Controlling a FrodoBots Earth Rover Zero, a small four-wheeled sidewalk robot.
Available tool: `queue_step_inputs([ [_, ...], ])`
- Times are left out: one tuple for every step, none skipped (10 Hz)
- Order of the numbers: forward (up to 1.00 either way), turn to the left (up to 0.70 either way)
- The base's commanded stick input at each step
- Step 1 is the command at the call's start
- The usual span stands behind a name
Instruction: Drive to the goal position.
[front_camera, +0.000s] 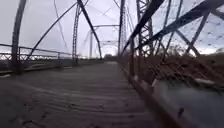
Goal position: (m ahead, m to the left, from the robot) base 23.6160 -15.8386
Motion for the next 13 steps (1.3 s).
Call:
queue_step_inputs([
  [1.0,0.0],
  [1.0,0.0],
  [1.0,0.0],
  [1.0,0.0],
  [1.0,0.0],
  [1.0,0.0],
  [1.0,0.0],
  [1.0,0.0],
  [1.0,0.0],
  [1.0,0.0],
  [1.0,0.0],
  [1.0,0.0],
  [1.0,0.0],
])
